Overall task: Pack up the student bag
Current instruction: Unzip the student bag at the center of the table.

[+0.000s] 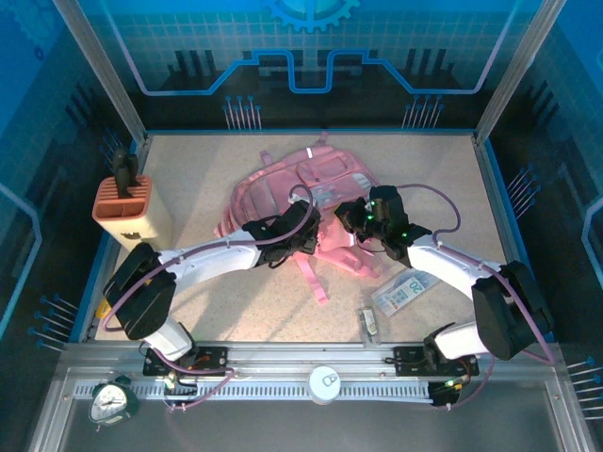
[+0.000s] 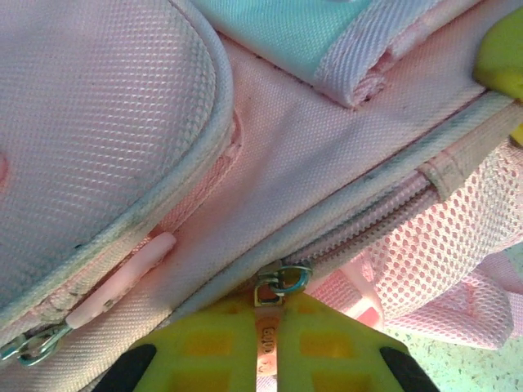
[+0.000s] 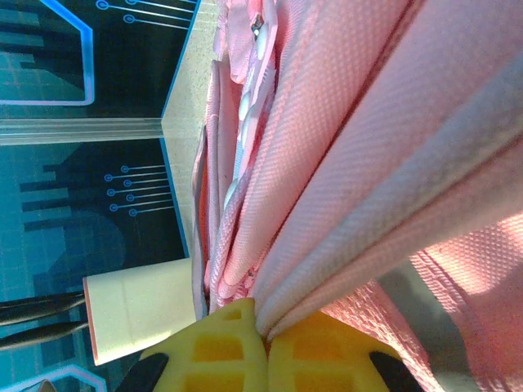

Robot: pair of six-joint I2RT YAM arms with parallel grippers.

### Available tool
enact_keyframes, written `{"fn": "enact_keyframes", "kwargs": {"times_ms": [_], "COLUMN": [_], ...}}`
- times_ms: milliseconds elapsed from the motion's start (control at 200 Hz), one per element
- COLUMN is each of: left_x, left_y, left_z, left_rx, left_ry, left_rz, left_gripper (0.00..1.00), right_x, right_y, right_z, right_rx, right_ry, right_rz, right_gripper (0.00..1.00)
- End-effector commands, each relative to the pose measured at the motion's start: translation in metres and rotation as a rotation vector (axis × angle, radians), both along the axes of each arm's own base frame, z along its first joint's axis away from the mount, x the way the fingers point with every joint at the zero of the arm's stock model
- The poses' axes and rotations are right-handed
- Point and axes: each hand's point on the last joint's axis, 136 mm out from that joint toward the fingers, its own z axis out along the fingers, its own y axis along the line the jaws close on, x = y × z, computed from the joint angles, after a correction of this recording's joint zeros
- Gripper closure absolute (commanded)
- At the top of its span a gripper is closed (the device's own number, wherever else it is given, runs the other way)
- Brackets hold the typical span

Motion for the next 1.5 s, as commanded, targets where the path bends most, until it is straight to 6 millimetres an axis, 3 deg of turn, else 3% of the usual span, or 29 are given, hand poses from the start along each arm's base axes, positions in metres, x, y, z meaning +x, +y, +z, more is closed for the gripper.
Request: {"fn": "enact_keyframes", "kwargs": {"times_ms": [0,305,590,665,690,790,996,1046,1126,1186,1241,1366,1496], "left_x": [0.001,-0.009,-0.015,-0.019,-0.02,-0.026,-0.034,-0.032,-0.027,-0.022,-0.019,-0.019,-0.021], "left_y": [0.026,0.061,0.083,0.075,0.072,0.053,0.017,0.012,0.018,0.029,0.032,0.024,0.028], "left_z": [0.0,-0.013,-0.014,-0.011,-0.009,-0.003,0.007,0.006,0.0,-0.003,-0.003,-0.003,-0.009], "left_rx": [0.055,0.098,0.086,0.042,0.026,-0.051,-0.093,-0.111,-0.078,-0.018,0.0,-0.046,-0.03], "left_ry": [-0.013,0.046,0.062,0.08,0.085,0.094,0.09,0.1,0.113,0.114,0.112,0.104,0.123], "left_rz": [0.025,0.039,0.08,0.063,0.059,0.028,0.028,0.046,0.112,0.169,0.186,0.162,0.174], "left_gripper": [0.96,1.0,1.0,1.0,1.0,1.0,1.0,1.0,1.0,1.0,1.0,1.0,1.0], "right_x": [0.016,0.025,0.046,0.052,0.059,0.074,0.102,0.104,0.093,0.077,0.061,0.031,0.004], "right_y": [-0.006,-0.032,-0.051,-0.053,-0.053,-0.058,-0.05,-0.05,-0.041,-0.035,-0.032,-0.021,0.012], "right_z": [0.048,0.041,0.038,0.03,0.041,0.037,0.027,0.026,0.028,0.029,0.026,0.009,-0.003], "right_rx": [0.042,0.01,-0.015,-0.023,-0.015,-0.027,-0.04,-0.044,-0.038,-0.07,-0.093,-0.038,-0.019], "right_ry": [-0.152,-0.13,-0.133,-0.112,-0.133,-0.133,-0.1,-0.09,-0.076,-0.07,-0.048,0.013,0.055], "right_rz": [-0.013,-0.048,-0.048,-0.032,-0.033,-0.017,0.084,0.095,0.138,0.166,0.178,0.198,0.266], "right_gripper": [1.0,1.0,1.0,1.0,1.0,1.0,1.0,0.87,0.72,0.57,0.5,0.43,0.39]}}
